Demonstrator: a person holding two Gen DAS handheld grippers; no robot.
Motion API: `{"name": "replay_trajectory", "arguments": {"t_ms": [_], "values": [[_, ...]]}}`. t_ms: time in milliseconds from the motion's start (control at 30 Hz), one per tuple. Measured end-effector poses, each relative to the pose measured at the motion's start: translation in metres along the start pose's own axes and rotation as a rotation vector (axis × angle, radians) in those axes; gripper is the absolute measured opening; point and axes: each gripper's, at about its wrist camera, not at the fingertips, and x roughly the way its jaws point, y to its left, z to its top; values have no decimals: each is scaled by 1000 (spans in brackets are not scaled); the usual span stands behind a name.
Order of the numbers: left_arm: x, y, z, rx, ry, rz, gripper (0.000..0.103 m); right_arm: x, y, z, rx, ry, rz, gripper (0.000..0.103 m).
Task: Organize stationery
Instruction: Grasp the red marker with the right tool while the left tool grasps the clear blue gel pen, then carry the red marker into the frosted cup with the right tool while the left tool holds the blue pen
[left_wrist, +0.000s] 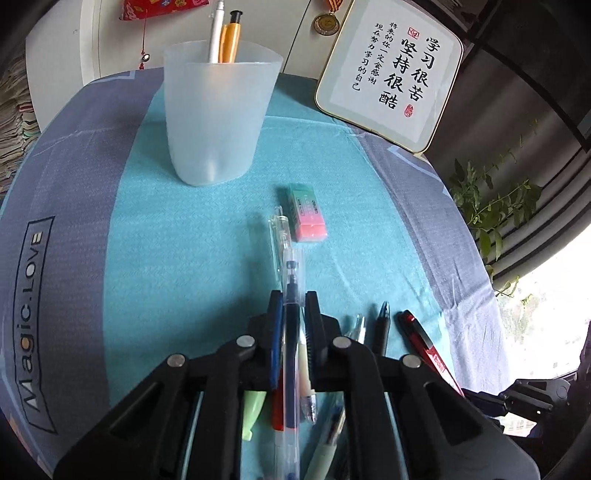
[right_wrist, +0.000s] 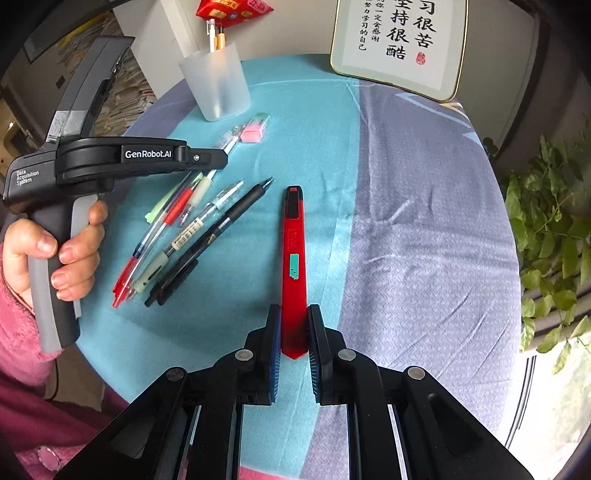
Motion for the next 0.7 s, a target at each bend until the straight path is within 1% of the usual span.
{"name": "replay_trajectory", "arguments": {"t_ms": [133, 267, 300, 333, 367, 400, 433, 533, 700], "values": [[-29, 8, -15, 4, -10, -22, 9, 2, 3, -8, -19, 25, 26, 14], [-49, 14, -20, 8, -47, -8, 9, 3, 5, -9, -34, 25, 26, 16], [-52, 16, -21, 9, -53, 1, 9, 2, 5, -7, -37, 21, 22, 21], [-54, 17, -22, 12, -55, 14, 9, 1, 6, -4, -42, 14, 13, 30], [-54, 19, -22, 14, -56, 26, 9, -1, 8, -2, -48, 3, 3, 35], [-55, 22, -24, 12, -54, 34, 9, -3, 10, 1, -54, -10, -6, 43], [-54, 26, -25, 7, -50, 39, 9, -3, 11, 6, -61, -22, -10, 44], [-52, 39, -29, -16, -31, 59, 9, 2, 17, 26, -88, -26, -34, 44], [-41, 65, -32, -68, 28, 104, 9, 24, 24, 51, -125, 15, -76, 44]]}}
